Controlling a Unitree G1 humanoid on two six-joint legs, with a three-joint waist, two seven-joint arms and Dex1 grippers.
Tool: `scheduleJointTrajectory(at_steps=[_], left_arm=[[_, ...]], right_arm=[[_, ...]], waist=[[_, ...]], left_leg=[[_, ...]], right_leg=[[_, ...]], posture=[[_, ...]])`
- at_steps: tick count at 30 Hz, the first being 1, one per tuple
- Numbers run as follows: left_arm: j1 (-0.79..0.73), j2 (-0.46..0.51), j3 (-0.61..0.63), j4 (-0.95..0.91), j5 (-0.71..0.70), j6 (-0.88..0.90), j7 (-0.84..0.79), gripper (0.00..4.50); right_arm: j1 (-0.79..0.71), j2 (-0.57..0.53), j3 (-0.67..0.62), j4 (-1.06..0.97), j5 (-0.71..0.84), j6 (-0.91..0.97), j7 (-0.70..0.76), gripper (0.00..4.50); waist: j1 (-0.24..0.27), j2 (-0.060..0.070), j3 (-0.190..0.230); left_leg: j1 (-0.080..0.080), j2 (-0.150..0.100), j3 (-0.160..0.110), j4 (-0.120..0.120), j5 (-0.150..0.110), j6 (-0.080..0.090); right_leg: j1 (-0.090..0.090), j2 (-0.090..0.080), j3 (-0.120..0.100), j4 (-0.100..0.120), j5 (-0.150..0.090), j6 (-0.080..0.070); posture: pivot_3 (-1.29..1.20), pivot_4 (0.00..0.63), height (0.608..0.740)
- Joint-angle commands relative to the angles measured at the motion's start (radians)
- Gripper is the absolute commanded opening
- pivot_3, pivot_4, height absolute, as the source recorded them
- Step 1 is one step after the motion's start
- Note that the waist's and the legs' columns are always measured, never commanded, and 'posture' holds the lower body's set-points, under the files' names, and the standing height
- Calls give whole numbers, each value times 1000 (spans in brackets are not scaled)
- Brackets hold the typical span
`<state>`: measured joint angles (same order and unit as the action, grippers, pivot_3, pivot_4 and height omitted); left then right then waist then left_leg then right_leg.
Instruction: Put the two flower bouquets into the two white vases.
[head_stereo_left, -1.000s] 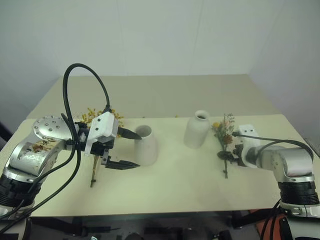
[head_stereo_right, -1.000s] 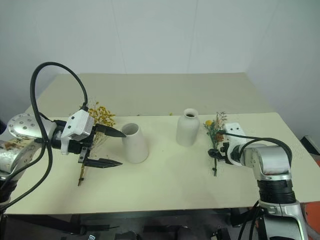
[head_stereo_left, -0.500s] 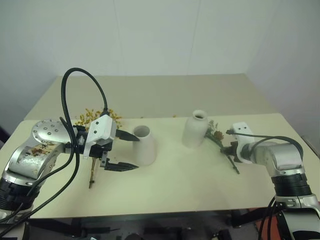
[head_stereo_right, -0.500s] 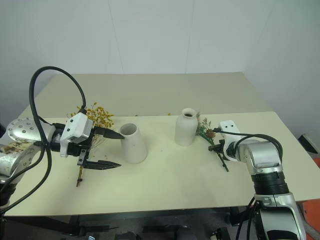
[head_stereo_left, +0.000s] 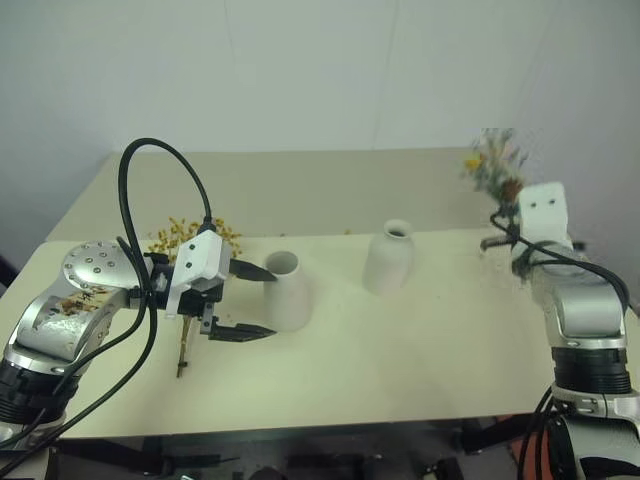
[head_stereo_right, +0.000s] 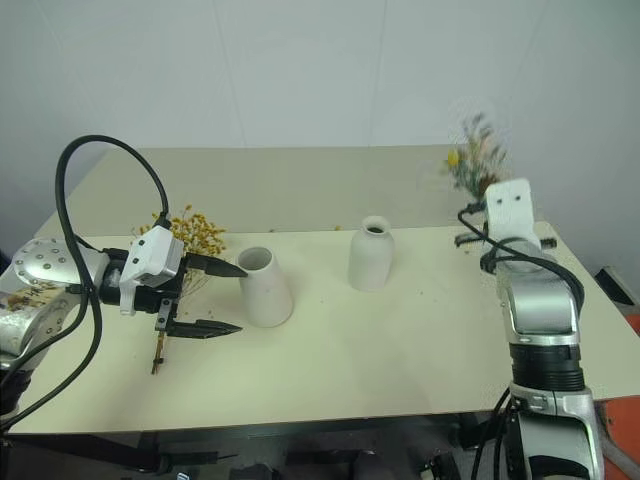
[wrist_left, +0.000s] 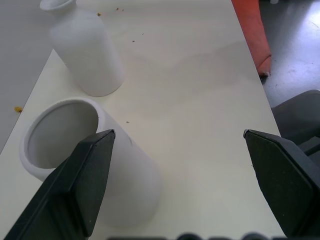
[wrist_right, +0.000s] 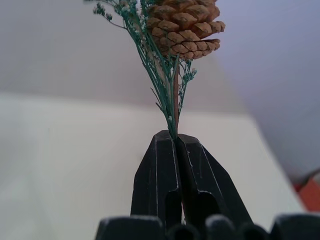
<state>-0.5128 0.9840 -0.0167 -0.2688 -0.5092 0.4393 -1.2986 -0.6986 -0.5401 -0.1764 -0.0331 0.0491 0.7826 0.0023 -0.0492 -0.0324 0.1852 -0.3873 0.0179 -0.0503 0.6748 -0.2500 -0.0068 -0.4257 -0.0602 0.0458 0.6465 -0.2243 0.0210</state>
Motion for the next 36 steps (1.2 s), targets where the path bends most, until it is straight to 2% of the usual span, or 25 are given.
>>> scheduleJointTrajectory(at_steps=[1, 4, 7, 9, 12, 17, 22, 36], left_arm=[[-26, -1, 31, -10, 0, -19, 2, 4500], [-16, 4, 39, -14, -5, -18, 1, 4500], [-8, 8, 51, -22, -12, -5, 11, 4500], [0, 12, 63, -29, -17, 3, 16, 4500], [16, 8, 91, -37, -39, 24, 30, 4500], [12, -31, 166, -39, -148, 122, 88, 4500], [9, -35, 152, -36, -138, 155, 131, 4500], [-19, -62, 136, -36, -137, 248, 213, 4500]], right_arm=[[-85, 66, -61, -12, -16, -164, -101, 82], [-138, 129, -70, 10, -17, -276, -149, 82], [-172, 218, -135, -16, 120, -348, -98, 82], [-159, 276, -156, -45, 180, -442, -64, 82], [-151, 337, -176, -65, 258, -482, -43, 82], [-82, 409, -98, -117, 269, -534, 1, 82], [-40, 451, -44, -87, 245, -614, 40, 82], [-22, 515, -3, 21, 253, -715, 106, 82]], waist=[[0, 0, 0], [3, 0, 0], [3, 1, 0], [4, 1, 1], [4, 1, 1], [3, 2, 1], [0, 3, 2], [0, 4, 2]], left_leg=[[0, 0, 0, 0, 0, 0], [0, 0, 0, 0, 0, 0], [-1, 0, 0, 0, 0, 0], [0, 0, -1, 0, 0, 0], [-1, 0, -1, 0, 0, 0], [0, 0, -1, 0, 0, 0], [1, 0, -1, 0, 0, 0], [2, 0, -1, -1, 0, 0]], right_leg=[[0, 0, 0, 0, 0, 0], [0, 0, 0, 0, 0, 0], [0, 0, 0, 0, 0, 0], [0, 0, 0, 0, 0, 0], [0, 0, 0, 0, 0, 0], [0, 0, -1, 1, 0, -1], [0, 0, 0, 2, 0, -1], [0, 0, 0, 2, 0, -1]], posture=[[0, 150, 740], [0, 150, 740], [0, 150, 740], [0, 150, 740], [0, 150, 740], [0, 150, 740], [0, 150, 740], [0, 150, 740]])
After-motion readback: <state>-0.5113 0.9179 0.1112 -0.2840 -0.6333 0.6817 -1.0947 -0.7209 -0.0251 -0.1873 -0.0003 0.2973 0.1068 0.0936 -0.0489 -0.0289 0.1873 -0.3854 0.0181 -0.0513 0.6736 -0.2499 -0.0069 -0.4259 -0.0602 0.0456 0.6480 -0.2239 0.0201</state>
